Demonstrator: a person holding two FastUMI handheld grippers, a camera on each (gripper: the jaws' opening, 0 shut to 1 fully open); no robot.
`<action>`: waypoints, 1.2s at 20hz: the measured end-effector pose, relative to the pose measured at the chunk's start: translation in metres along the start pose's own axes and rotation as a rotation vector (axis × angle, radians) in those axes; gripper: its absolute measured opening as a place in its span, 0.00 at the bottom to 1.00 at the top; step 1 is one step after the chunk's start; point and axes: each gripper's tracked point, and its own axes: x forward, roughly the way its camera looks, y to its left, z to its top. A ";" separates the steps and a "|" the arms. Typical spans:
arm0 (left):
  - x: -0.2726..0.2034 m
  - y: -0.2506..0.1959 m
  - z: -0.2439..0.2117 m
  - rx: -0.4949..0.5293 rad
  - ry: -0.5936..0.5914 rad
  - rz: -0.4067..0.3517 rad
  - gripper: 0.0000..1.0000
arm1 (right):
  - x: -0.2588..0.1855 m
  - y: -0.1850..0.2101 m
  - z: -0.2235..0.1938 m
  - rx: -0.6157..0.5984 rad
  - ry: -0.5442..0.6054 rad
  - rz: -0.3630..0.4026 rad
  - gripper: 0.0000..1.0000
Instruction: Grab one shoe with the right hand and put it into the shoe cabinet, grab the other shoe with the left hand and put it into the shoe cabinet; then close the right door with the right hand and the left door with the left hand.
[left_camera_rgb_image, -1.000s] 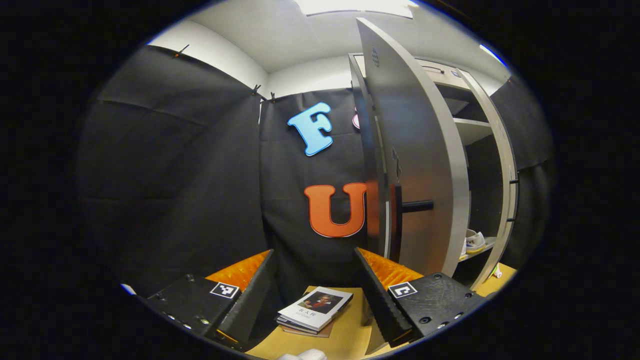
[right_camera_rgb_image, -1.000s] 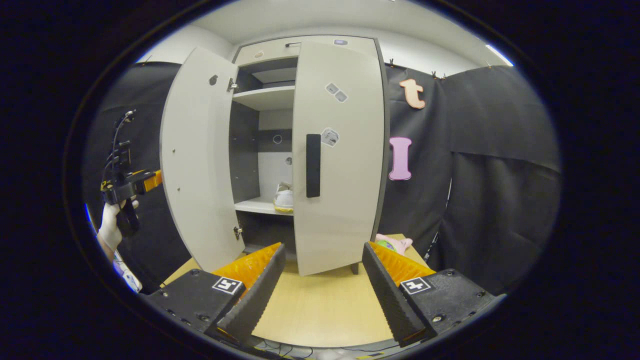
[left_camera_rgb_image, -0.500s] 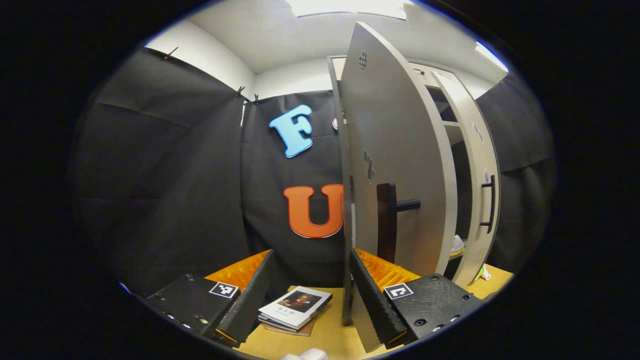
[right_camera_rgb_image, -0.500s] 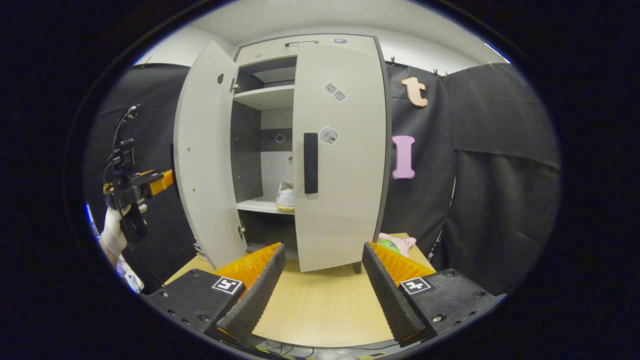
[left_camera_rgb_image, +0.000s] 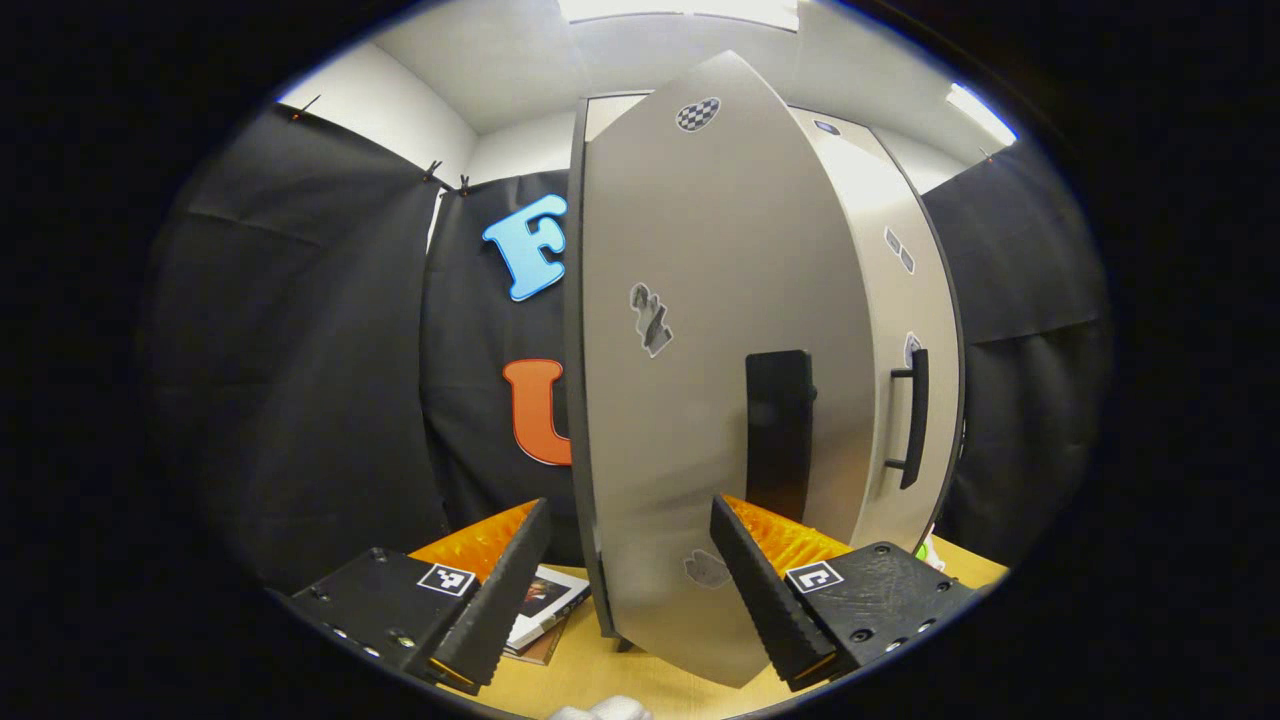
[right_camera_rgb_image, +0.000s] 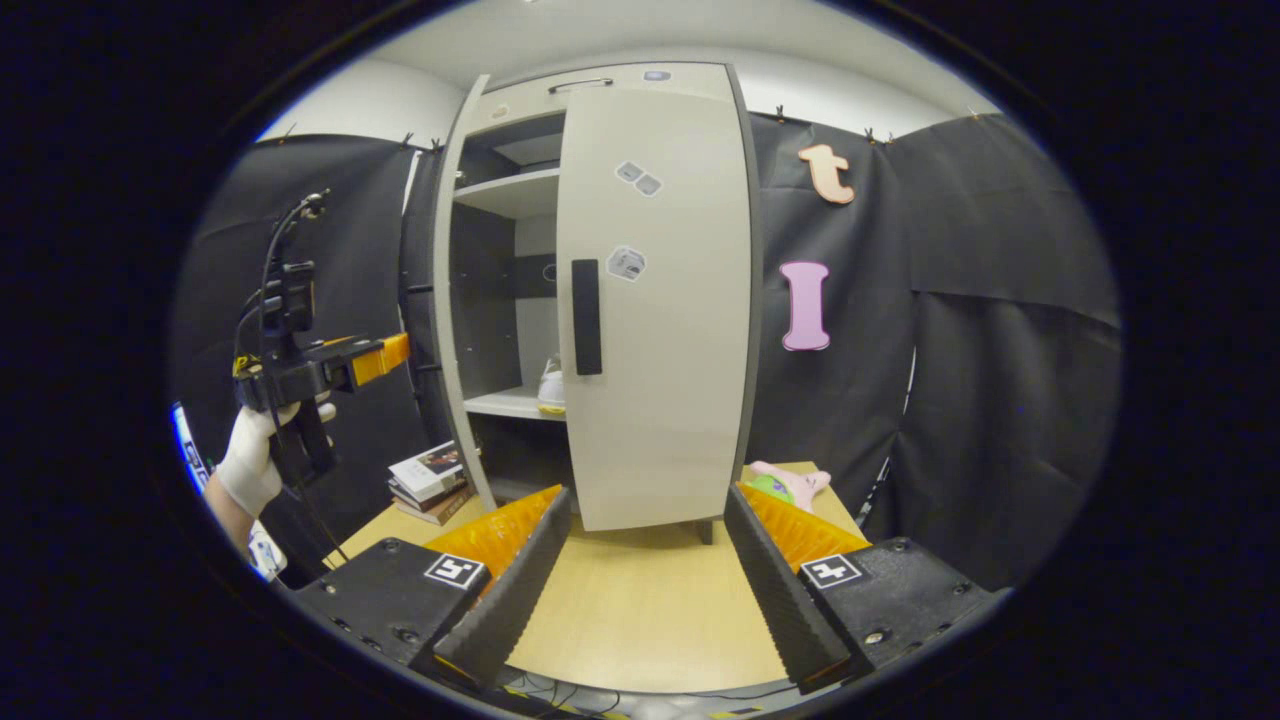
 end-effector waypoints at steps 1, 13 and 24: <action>0.000 -0.004 -0.001 -0.004 0.007 0.002 1.00 | 0.000 -0.004 0.001 0.001 0.002 0.002 1.00; -0.053 -0.037 0.004 0.012 0.031 -0.002 0.96 | 0.022 -0.037 0.018 0.005 -0.040 -0.007 1.00; -0.129 -0.039 -0.026 0.044 0.094 0.018 0.96 | 0.018 -0.036 0.024 0.006 -0.073 -0.034 1.00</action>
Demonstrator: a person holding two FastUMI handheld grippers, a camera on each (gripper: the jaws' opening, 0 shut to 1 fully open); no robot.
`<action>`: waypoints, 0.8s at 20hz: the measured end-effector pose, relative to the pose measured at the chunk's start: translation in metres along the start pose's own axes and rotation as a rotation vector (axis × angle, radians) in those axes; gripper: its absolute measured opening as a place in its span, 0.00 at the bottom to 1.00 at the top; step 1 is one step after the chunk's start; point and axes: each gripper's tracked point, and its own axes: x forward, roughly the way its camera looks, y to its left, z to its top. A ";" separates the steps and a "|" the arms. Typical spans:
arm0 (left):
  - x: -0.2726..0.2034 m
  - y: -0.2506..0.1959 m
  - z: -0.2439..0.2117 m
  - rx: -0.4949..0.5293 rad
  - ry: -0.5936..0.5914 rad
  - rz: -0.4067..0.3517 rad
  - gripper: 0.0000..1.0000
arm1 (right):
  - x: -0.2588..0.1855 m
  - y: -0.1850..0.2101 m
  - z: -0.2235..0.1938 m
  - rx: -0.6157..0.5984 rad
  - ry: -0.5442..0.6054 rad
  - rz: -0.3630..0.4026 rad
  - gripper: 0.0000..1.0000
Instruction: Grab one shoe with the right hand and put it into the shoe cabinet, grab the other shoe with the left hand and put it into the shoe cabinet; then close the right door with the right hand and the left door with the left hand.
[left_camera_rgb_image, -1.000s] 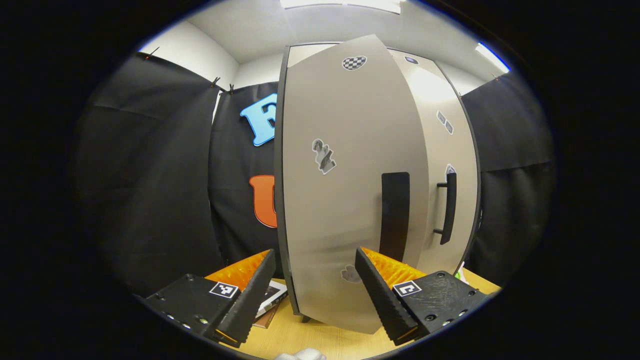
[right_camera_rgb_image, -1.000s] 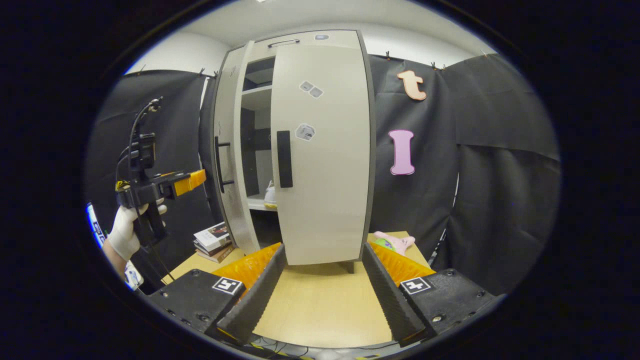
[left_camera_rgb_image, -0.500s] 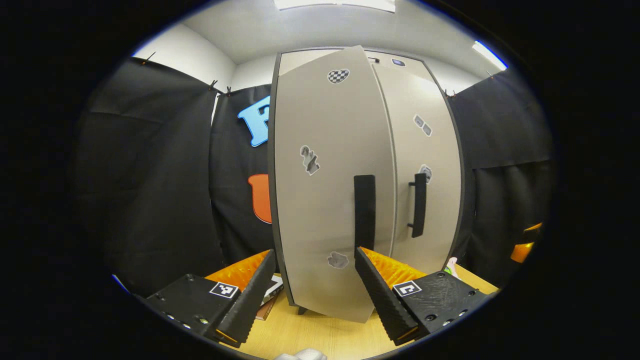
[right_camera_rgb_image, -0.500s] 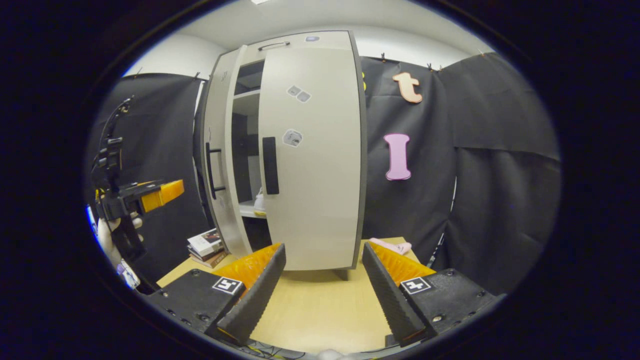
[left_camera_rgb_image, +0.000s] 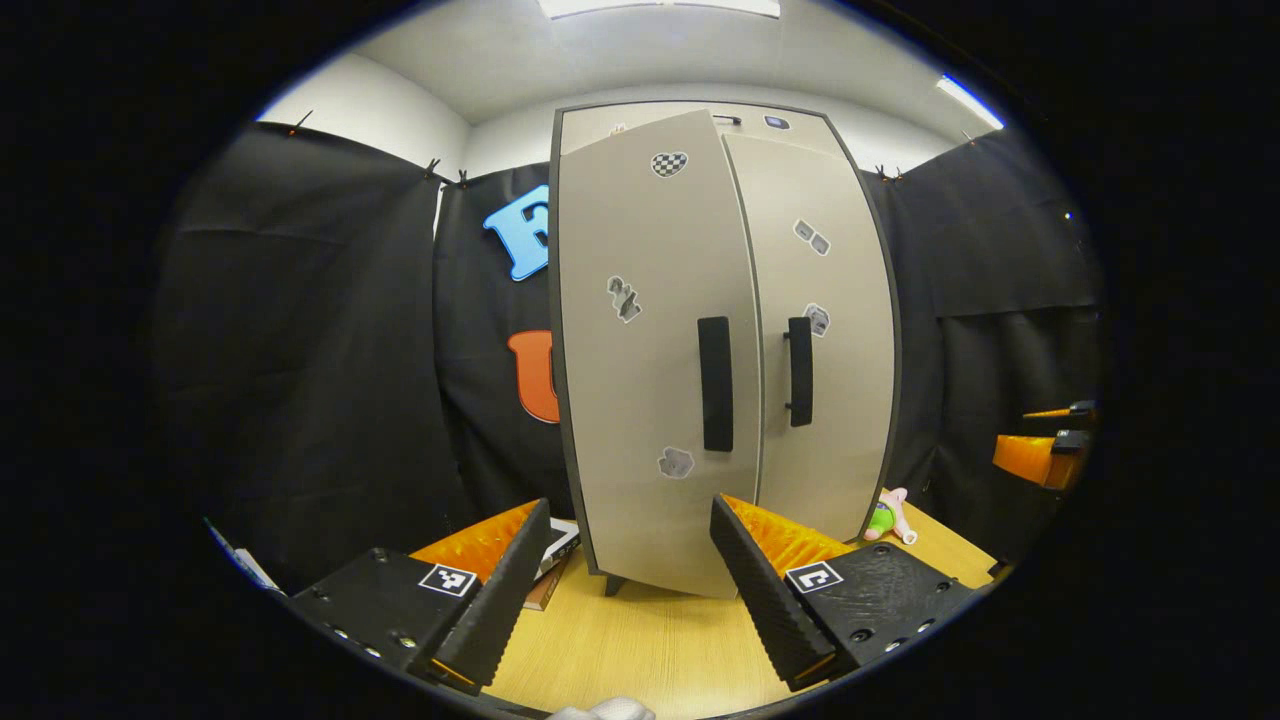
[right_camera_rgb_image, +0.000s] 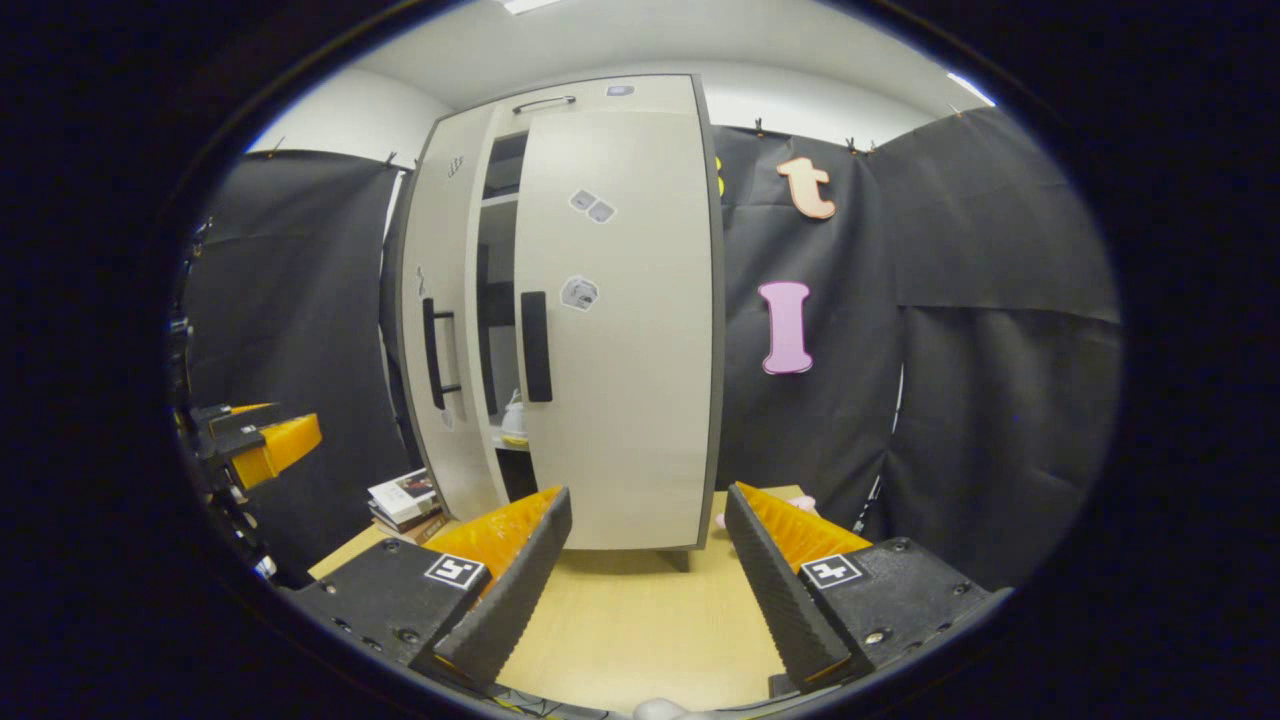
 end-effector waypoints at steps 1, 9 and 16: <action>-0.004 -0.002 -0.005 0.003 0.010 -0.002 0.96 | 0.000 0.001 -0.001 -0.003 0.003 0.001 1.00; -0.014 -0.011 -0.024 -0.006 0.042 -0.009 0.96 | -0.014 0.020 -0.011 -0.006 0.009 0.006 1.00; -0.018 -0.006 -0.022 -0.015 0.037 -0.010 0.96 | -0.017 0.025 -0.008 -0.003 -0.002 -0.003 1.00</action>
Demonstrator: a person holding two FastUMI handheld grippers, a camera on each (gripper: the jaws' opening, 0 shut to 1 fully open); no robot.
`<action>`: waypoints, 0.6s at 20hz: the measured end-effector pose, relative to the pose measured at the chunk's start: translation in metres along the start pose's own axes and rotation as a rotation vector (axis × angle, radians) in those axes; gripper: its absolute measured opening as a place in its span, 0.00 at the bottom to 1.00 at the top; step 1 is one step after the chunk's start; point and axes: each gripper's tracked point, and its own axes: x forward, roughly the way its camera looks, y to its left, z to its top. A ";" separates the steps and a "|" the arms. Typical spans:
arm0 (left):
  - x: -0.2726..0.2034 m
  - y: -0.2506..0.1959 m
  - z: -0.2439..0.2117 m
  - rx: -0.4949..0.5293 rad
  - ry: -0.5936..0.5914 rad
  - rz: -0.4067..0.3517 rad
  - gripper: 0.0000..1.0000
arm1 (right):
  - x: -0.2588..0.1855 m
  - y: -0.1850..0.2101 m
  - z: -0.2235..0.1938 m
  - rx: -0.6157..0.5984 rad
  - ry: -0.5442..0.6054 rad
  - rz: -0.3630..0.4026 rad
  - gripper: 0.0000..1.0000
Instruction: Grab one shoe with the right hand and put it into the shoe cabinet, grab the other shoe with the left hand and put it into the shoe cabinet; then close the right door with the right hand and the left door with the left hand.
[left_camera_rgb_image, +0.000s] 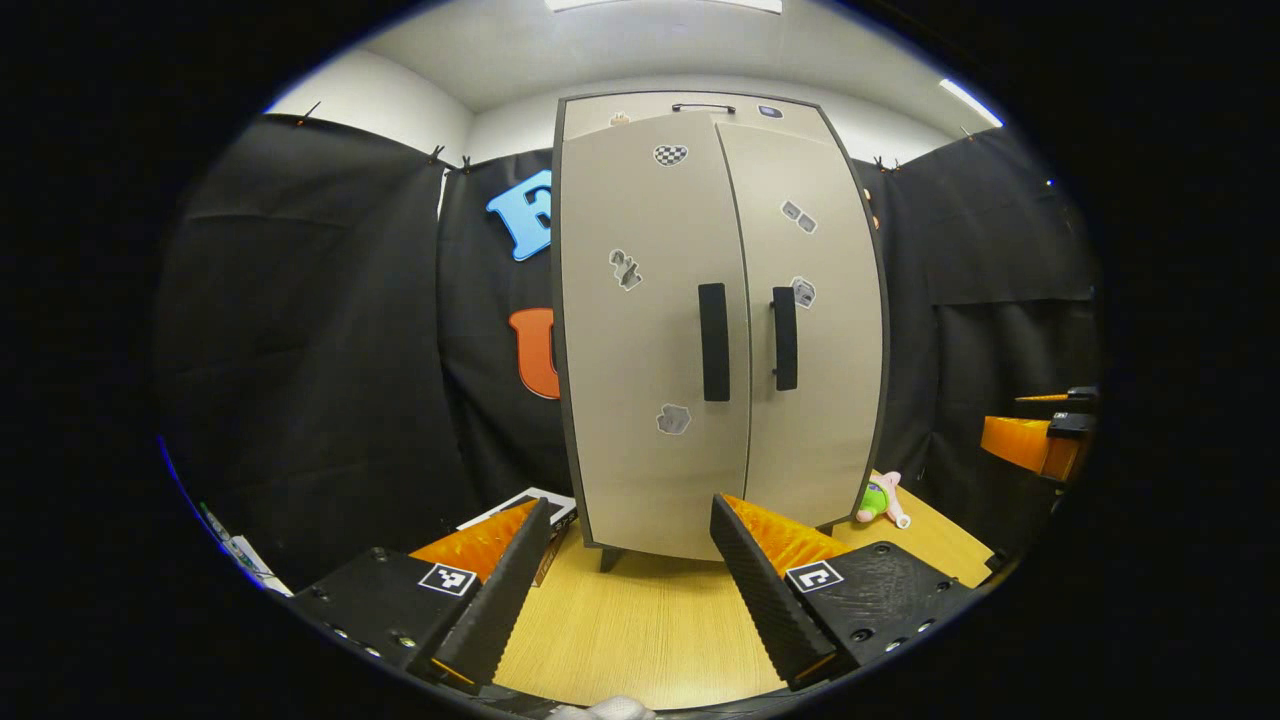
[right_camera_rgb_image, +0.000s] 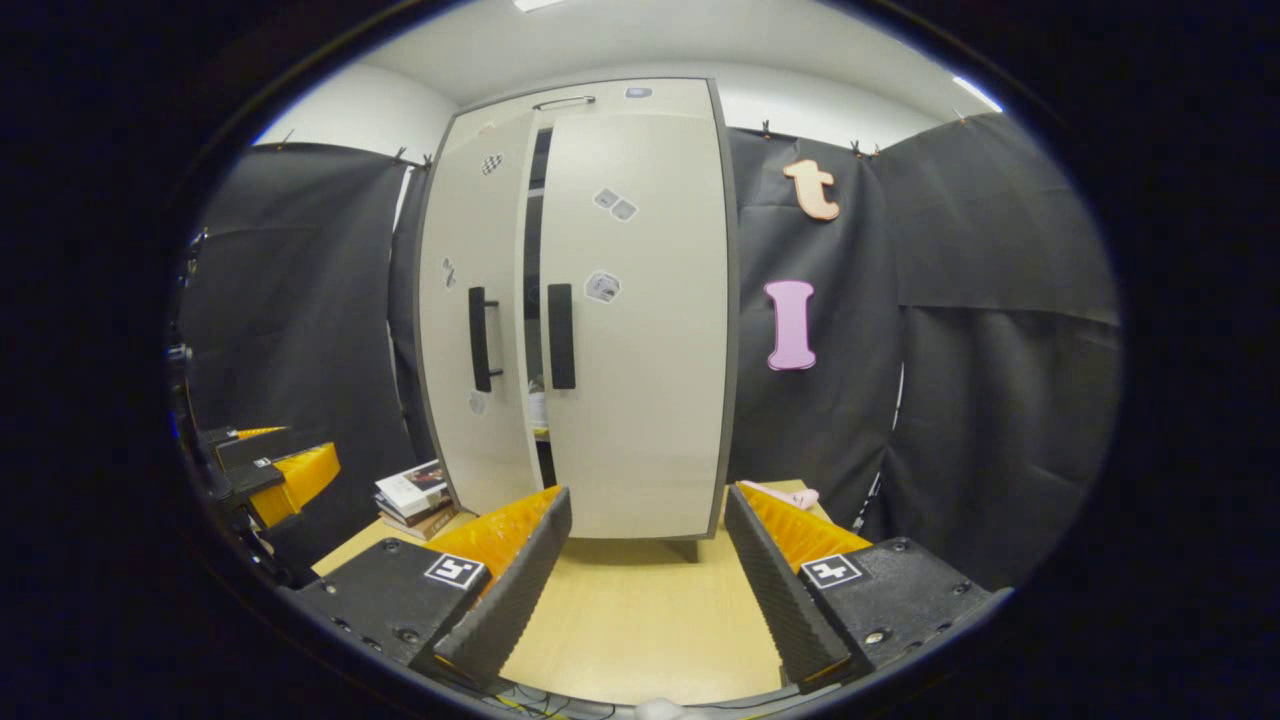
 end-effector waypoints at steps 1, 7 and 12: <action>0.000 0.001 0.000 0.006 -0.001 0.002 0.96 | -0.001 0.001 -0.001 0.002 0.002 0.001 1.00; 0.003 0.001 -0.002 0.011 0.001 -0.007 0.96 | -0.002 0.002 -0.002 0.009 0.004 -0.012 1.00; 0.004 0.000 -0.001 0.011 -0.005 -0.025 0.96 | -0.004 0.003 -0.005 0.009 0.004 -0.025 1.00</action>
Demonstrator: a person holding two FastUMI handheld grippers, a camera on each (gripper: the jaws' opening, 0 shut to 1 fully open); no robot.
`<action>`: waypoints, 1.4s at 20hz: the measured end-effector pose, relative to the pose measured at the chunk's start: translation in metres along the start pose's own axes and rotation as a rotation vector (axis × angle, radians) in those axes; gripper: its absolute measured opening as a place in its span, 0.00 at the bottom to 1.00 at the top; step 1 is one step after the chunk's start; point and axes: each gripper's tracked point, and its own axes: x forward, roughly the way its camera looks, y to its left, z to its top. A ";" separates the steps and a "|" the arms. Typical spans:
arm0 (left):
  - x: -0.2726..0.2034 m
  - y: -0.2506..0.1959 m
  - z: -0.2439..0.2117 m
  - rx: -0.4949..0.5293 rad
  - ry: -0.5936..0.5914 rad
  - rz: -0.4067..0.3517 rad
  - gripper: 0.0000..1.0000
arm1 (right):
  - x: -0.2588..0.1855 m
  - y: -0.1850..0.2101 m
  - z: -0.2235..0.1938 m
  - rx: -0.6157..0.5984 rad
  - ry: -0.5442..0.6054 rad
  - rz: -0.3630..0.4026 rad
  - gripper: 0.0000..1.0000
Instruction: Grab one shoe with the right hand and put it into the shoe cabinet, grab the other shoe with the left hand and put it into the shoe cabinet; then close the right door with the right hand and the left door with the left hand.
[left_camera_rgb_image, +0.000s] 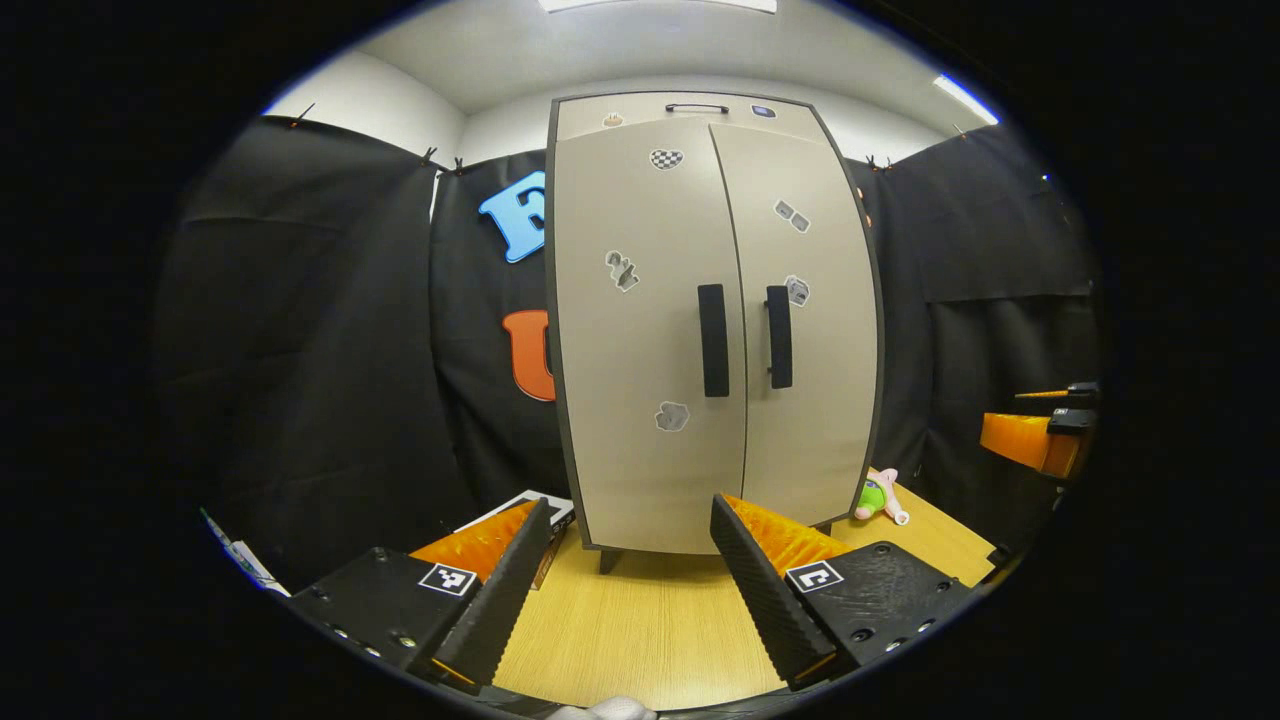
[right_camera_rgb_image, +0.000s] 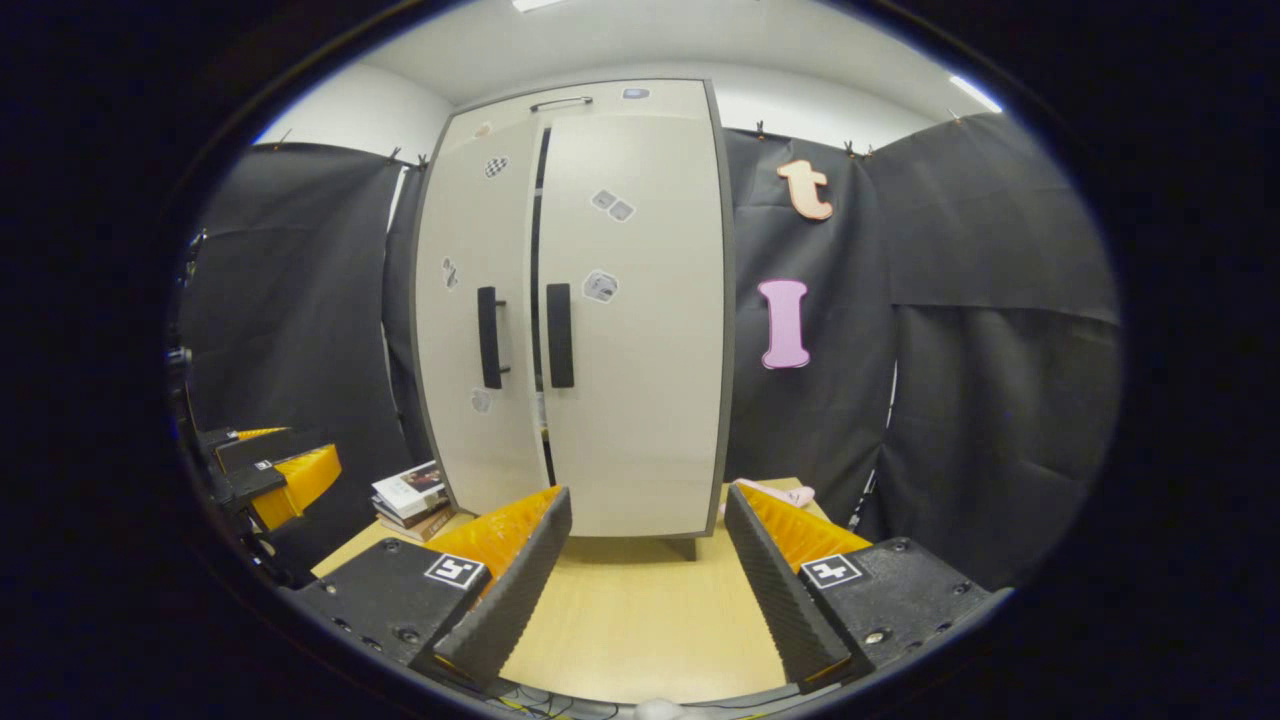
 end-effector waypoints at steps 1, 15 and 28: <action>0.000 0.000 0.001 -0.001 -0.002 -0.003 0.96 | 0.000 0.000 0.000 0.000 0.002 -0.003 1.00; 0.003 0.004 0.000 0.012 -0.002 -0.050 0.96 | -0.009 0.007 0.006 -0.003 -0.025 -0.061 1.00; -0.004 0.025 0.004 -0.005 -0.006 -0.014 0.96 | -0.007 0.026 0.012 -0.012 -0.050 -0.030 1.00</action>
